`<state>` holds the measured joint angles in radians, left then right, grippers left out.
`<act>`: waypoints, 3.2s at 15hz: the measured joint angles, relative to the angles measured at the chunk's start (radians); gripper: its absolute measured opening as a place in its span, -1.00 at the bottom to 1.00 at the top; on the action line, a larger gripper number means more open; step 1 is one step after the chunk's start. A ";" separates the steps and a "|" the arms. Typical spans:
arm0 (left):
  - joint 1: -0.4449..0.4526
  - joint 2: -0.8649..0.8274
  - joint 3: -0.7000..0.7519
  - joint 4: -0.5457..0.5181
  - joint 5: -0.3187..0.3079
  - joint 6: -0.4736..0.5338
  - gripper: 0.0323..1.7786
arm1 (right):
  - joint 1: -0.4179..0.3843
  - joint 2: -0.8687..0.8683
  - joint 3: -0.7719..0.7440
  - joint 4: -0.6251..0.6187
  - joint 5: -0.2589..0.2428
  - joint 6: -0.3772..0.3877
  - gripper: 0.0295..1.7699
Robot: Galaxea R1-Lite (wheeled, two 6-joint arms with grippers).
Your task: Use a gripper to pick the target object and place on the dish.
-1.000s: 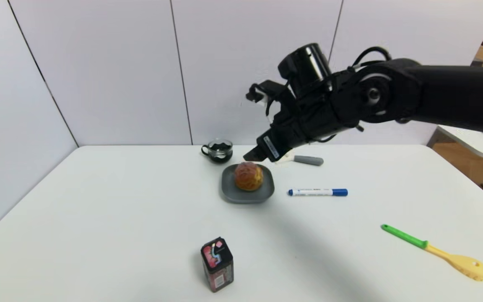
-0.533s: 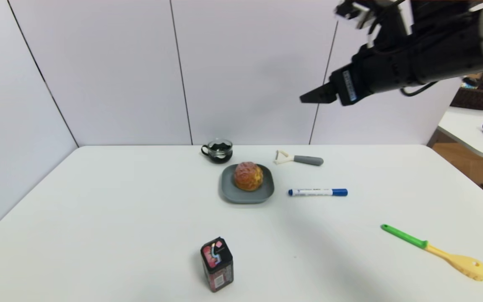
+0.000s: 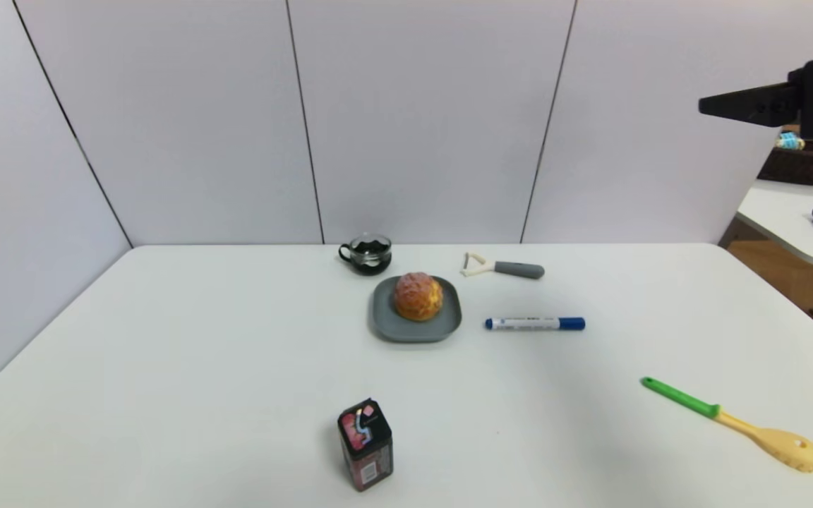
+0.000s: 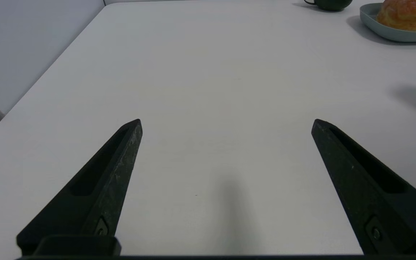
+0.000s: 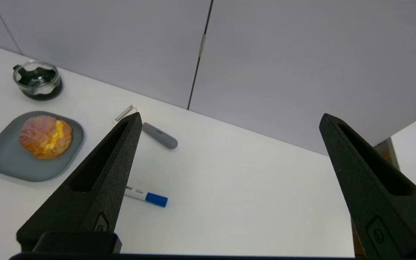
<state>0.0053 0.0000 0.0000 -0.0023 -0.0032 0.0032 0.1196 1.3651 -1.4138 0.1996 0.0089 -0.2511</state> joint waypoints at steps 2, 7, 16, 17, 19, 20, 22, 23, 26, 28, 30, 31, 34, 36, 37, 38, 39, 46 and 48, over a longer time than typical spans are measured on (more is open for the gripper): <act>0.000 0.000 0.000 0.000 0.000 0.000 0.90 | -0.045 -0.103 0.181 -0.157 0.014 0.001 0.91; 0.000 0.000 0.000 0.000 0.000 0.000 0.90 | -0.111 -0.377 0.584 -0.444 0.026 0.033 0.91; 0.000 0.000 0.000 0.000 0.000 0.000 0.90 | -0.136 -0.859 1.015 -0.490 0.026 0.084 0.91; 0.000 0.000 0.000 0.000 0.000 0.000 0.90 | -0.133 -0.911 1.056 -0.489 0.026 0.088 0.91; 0.000 0.000 0.000 0.000 0.000 0.000 0.90 | -0.129 -1.000 1.131 -0.485 0.027 0.091 0.91; 0.000 0.000 0.000 0.000 0.000 0.000 0.90 | -0.128 -1.039 1.161 -0.484 0.027 0.091 0.92; 0.000 0.000 0.000 0.000 0.000 0.000 0.90 | -0.127 -1.126 1.229 -0.482 0.028 0.091 0.92; 0.000 0.000 0.000 0.000 0.000 0.000 0.90 | -0.127 -1.162 1.256 -0.483 0.028 0.091 0.92; 0.000 0.000 0.000 0.000 0.000 0.000 0.90 | -0.125 -1.260 1.333 -0.483 0.027 0.091 0.92; 0.000 0.000 0.000 0.000 0.000 0.000 0.90 | -0.123 -1.317 1.382 -0.483 0.026 0.091 0.92; 0.000 0.000 0.000 0.000 0.000 0.000 0.90 | -0.123 -1.346 1.405 -0.441 0.019 0.100 0.92; 0.000 0.000 0.000 0.000 0.000 0.000 0.90 | -0.122 -1.354 1.410 -0.407 0.017 0.111 0.92; 0.000 0.000 0.000 0.000 0.000 0.000 0.90 | -0.121 -1.366 1.413 -0.304 0.015 0.148 0.92; 0.000 0.000 0.000 0.000 0.000 0.000 0.90 | -0.122 -1.367 1.413 -0.251 0.015 0.167 0.92; 0.000 0.000 0.000 0.000 0.000 0.000 0.90 | -0.122 -1.367 1.413 -0.220 0.017 0.173 0.92; 0.000 0.000 0.000 0.000 0.000 0.000 0.90 | -0.122 -1.367 1.414 -0.201 0.017 0.177 0.92; 0.000 0.000 0.000 0.000 0.000 0.000 0.90 | -0.122 -1.367 1.414 -0.200 0.017 0.178 0.92; 0.000 0.000 0.000 0.000 0.000 0.000 0.90 | -0.122 -1.367 1.414 -0.199 0.017 0.177 0.93; 0.000 0.000 0.000 0.000 0.000 0.000 0.90 | -0.122 -1.367 1.414 -0.199 0.017 0.177 0.93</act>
<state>0.0057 0.0000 0.0000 -0.0028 -0.0028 0.0032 -0.0028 -0.0019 0.0000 0.0004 0.0257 -0.0740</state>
